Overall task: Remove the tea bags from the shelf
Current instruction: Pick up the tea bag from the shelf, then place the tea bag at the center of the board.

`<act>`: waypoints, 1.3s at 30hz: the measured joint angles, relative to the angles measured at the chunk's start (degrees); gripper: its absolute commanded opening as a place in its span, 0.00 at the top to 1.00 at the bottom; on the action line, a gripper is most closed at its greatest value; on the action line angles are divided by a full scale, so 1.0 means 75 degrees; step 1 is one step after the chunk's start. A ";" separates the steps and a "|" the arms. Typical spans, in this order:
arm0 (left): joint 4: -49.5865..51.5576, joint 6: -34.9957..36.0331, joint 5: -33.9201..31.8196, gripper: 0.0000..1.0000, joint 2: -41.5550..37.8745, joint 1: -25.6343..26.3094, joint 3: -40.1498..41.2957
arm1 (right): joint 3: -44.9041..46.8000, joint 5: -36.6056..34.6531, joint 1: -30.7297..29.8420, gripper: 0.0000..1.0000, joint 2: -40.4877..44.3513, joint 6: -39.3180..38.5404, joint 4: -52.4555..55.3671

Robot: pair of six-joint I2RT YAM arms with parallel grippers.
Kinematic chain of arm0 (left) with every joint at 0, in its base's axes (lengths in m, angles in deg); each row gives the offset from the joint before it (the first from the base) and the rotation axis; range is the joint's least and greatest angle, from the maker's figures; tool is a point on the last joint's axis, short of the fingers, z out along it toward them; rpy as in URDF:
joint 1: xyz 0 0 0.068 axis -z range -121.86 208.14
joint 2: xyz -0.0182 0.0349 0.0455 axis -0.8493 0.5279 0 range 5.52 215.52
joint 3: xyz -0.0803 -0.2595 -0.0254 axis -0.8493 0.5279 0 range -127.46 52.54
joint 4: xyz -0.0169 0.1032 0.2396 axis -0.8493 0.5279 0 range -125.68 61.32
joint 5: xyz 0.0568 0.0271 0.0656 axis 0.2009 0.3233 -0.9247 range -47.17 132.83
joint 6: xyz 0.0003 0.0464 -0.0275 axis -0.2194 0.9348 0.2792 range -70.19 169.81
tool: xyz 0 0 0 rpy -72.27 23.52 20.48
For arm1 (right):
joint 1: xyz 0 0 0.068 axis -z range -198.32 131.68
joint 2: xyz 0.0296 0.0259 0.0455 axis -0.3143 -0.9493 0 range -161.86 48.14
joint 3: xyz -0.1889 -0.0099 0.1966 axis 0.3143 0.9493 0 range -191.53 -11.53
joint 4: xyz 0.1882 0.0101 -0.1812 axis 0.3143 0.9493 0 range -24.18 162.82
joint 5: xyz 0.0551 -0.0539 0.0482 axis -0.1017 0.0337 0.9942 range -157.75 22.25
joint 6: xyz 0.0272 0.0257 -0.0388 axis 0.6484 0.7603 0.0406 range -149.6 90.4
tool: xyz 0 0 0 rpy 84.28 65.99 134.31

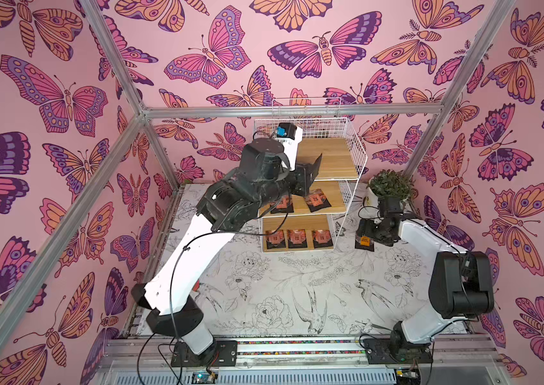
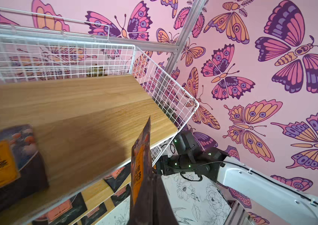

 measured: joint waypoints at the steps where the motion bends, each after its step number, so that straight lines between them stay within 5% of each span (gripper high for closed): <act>1: -0.0044 -0.0023 -0.0099 1.00 -0.0271 0.0000 0.0367 | 0.0000 0.0000 0.0000 0.08 0.0000 0.0000 0.0000; 8: 0.0061 -0.0388 -0.1157 1.00 -0.2865 0.0000 0.3311 | 0.0000 0.0003 0.0000 0.09 0.0000 0.0003 0.0032; 15: 0.0807 -0.0778 -0.2760 1.00 -0.4339 -0.0099 0.4491 | 0.0000 0.0058 0.0000 0.09 0.0003 0.0003 0.0117; 22: 0.1343 -0.0880 -0.3544 1.00 -0.4127 -0.1233 0.5712 | -0.0082 0.0087 0.0000 0.09 0.0000 0.0003 0.0207; 28: 0.1215 -0.0866 -0.3086 1.00 -0.3780 -0.2567 0.6787 | -0.0131 0.0090 0.0000 0.09 0.0000 0.0003 0.0204; 39: 0.0405 -0.0854 -0.2349 1.00 -0.3214 -0.3570 0.7956 | -0.0143 0.0137 0.0000 0.09 -0.0023 0.0003 0.0201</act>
